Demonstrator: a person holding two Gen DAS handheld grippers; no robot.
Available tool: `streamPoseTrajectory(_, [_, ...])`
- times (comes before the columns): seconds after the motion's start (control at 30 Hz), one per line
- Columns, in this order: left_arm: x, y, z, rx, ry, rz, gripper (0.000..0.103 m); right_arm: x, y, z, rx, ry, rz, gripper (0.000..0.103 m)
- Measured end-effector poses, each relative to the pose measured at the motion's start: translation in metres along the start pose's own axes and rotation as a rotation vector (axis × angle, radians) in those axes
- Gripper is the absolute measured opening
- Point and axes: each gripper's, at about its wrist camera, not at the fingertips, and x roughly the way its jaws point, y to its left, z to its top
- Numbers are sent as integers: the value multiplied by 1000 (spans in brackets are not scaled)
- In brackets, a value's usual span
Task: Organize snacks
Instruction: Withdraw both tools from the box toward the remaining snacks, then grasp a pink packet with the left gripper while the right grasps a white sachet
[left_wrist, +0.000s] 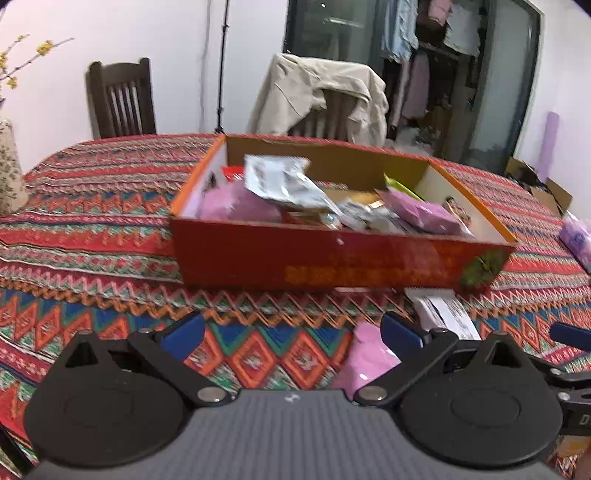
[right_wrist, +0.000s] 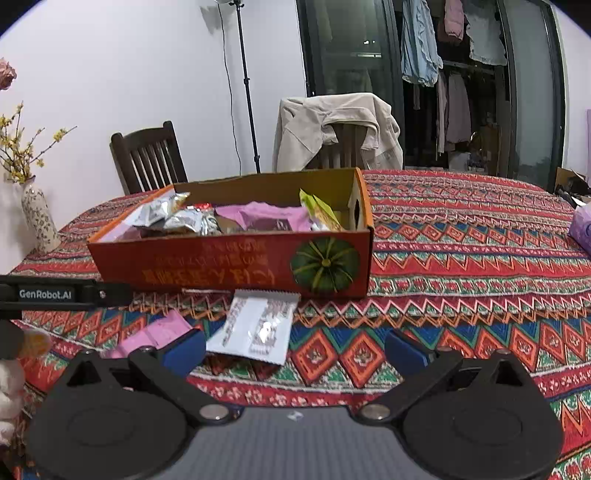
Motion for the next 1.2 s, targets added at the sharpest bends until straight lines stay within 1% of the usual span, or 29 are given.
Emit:
streamPoseTrajectory(0.17, [3, -17, -8, 36, 33, -28, 103, 1, -6, -6, 2, 19, -9, 103])
streamPoseTrajectory(0.47, [9, -38, -19, 64, 77, -50, 103, 2, -18, -14, 6, 44, -16, 103])
streamPoseTrajectory(0.77, [20, -54, -28, 98, 115, -22, 103, 2, -23, -18, 7, 56, -9, 103])
streamPoseTrajectory(0.83, [22, -55, -29, 100, 111, -9, 103, 2, -24, -18, 8, 57, -7, 103])
streamPoseTrajectory(0.93, [22, -56, -31, 101, 101, -10, 103, 3, -23, -18, 6, 62, -5, 103])
streamPoseTrajectory(0.97, [22, -56, -31, 103, 98, -7, 101, 4, -23, -19, 5, 63, -5, 103])
streamPoseTrajectory(1.03, [20, -58, -32, 112, 85, 0, 92, 4, -22, -19, 3, 66, -6, 103])
streamPoseTrajectory(1.07, [19, -58, -32, 119, 76, 2, 82, 4, -22, -19, 3, 67, -8, 103])
streamPoseTrajectory(1.1, [17, -58, -32, 123, 69, -9, 75, 5, -22, -19, 2, 68, -9, 103])
streamPoseTrajectory(1.2, [14, -55, -32, 116, 60, -32, 71, 5, -21, -19, 0, 70, -15, 103])
